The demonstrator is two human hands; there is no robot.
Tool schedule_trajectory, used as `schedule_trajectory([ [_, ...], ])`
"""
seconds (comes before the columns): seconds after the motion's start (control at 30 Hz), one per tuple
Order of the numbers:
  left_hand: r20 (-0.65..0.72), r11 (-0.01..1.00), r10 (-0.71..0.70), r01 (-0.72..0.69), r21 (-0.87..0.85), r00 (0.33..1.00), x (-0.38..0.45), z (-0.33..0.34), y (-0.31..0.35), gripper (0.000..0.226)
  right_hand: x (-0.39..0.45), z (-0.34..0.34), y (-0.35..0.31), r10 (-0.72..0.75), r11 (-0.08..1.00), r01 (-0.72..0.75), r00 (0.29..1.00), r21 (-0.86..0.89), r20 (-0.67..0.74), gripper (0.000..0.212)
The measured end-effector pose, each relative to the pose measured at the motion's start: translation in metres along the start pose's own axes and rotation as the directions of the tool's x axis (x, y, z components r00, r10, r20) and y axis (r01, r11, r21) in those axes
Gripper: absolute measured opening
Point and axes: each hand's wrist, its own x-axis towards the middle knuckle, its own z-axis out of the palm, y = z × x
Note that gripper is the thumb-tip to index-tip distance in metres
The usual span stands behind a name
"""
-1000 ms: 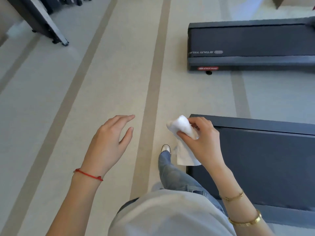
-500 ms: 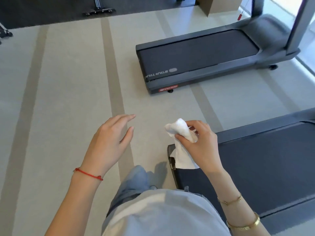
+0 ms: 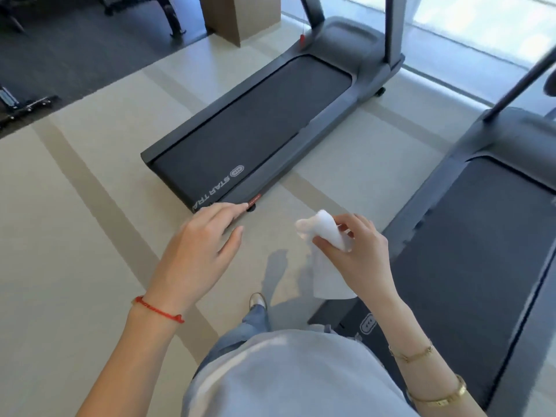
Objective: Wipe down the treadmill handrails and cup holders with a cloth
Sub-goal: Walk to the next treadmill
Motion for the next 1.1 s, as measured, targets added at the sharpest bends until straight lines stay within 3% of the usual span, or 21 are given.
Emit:
schedule_trajectory([
  [0.23,0.126,0.976,0.217,-0.213,-0.046,0.968,0.146,-0.017,-0.038,0.033,0.08,0.022,-0.026,0.163,0.986,-0.166,0.972,-0.007,-0.17,0.03],
  [0.53,0.284,0.903,0.429,-0.413,-0.115,0.858,0.309,0.016,-0.023,0.037,0.179,0.021,0.001,0.301,0.949,-0.316,0.882,0.019,-0.362,0.034],
  [0.8,0.308,0.809,0.587,-0.553,-0.199,0.748,0.468,0.077,0.049,0.037,0.29,-0.032,0.065,0.387,0.913,-0.399,0.787,0.081,-0.481,0.035],
  [1.1,0.281,0.673,0.739,-0.678,-0.296,0.612,0.63,0.139,0.16,0.036,0.407,-0.118,0.13,0.436,0.882,-0.436,0.616,0.176,-0.656,0.028],
])
